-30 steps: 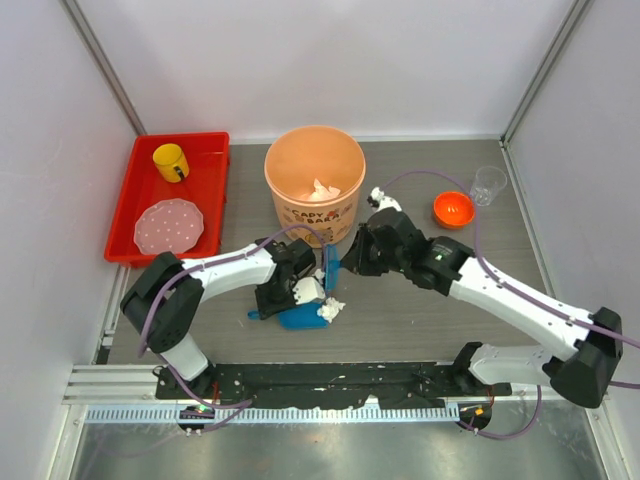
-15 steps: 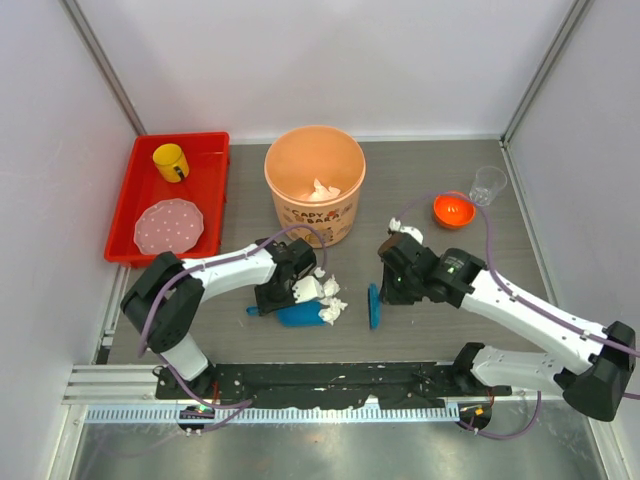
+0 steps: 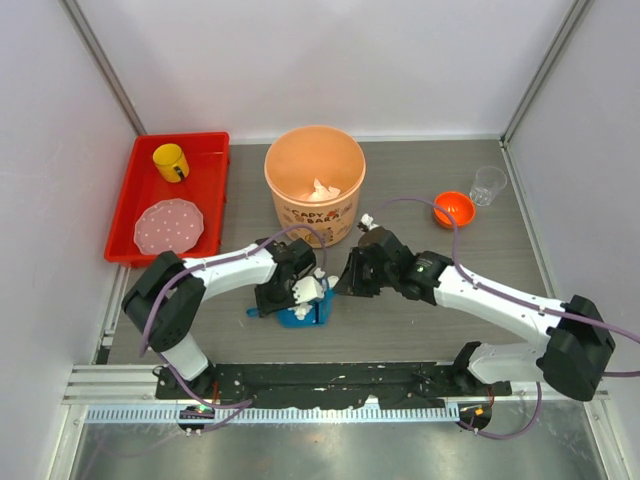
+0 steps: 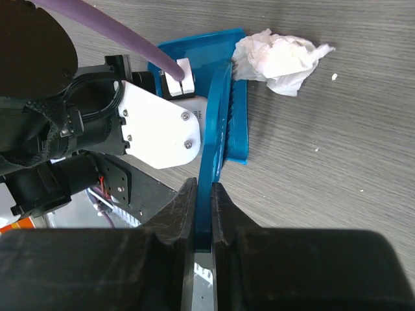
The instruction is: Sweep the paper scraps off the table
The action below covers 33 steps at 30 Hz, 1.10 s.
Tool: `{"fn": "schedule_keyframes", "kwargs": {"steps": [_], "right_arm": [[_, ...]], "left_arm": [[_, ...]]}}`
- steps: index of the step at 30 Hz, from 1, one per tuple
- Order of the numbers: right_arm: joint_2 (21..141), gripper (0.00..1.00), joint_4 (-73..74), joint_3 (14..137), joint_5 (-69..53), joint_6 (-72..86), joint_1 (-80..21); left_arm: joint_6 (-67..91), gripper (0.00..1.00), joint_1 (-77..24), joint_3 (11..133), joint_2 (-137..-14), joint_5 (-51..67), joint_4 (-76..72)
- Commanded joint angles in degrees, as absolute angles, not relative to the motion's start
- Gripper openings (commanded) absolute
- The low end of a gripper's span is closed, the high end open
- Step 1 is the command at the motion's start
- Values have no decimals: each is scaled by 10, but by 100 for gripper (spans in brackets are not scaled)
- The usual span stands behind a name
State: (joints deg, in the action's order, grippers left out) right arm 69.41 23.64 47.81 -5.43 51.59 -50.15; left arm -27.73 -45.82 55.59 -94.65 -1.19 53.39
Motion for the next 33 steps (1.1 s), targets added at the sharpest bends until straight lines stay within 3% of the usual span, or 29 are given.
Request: {"fn": "schedule_keyframes", "kwargs": {"steps": [1,10,17,21,26,33], "right_arm": [[721,1,156,547,-84,500,-504],[680,1,336,631,-19,438,-504],[677,1,517,684,162,350,-468],[735,1,467,666,198,264,-447],[810,1,384,658,128,235,-438],[813,1,258,645,-10,277,-468]], "left_arm": [[-288,0,-457,566,-944,18,523],[-285,0,-412,570,-954,29,514],[-279,0,-406,579,-956,5,517],[-279,0,-407,587,-962,5,520],[-279,0,-407,587,-960,-11,520],[-280,0,-407,584,-968,-3,501]]}}
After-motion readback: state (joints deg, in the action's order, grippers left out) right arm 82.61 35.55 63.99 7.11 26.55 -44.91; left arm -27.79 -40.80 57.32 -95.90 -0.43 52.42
